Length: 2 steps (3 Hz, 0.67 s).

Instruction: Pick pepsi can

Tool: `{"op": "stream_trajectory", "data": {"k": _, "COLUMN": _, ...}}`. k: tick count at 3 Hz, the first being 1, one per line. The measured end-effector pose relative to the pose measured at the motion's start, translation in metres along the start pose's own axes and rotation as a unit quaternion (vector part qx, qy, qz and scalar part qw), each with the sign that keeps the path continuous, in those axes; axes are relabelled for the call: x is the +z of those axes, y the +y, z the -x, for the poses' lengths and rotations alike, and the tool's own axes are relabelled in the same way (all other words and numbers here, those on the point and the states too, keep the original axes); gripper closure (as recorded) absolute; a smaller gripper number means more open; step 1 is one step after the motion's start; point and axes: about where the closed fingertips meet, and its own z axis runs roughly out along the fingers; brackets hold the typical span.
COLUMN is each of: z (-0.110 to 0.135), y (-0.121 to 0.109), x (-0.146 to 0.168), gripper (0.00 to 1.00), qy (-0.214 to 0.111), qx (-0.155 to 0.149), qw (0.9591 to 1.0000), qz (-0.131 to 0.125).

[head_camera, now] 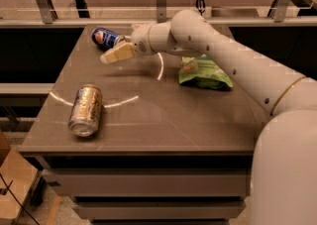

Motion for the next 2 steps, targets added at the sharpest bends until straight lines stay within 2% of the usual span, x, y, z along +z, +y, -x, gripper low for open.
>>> {"op": "stream_trajectory", "data": {"k": 2, "z": -0.006, "y": -0.006, "x": 0.047, "gripper": 0.00, "qy": -0.008, "qx": 0.003, "qw": 0.9999, "qz": 0.014}}
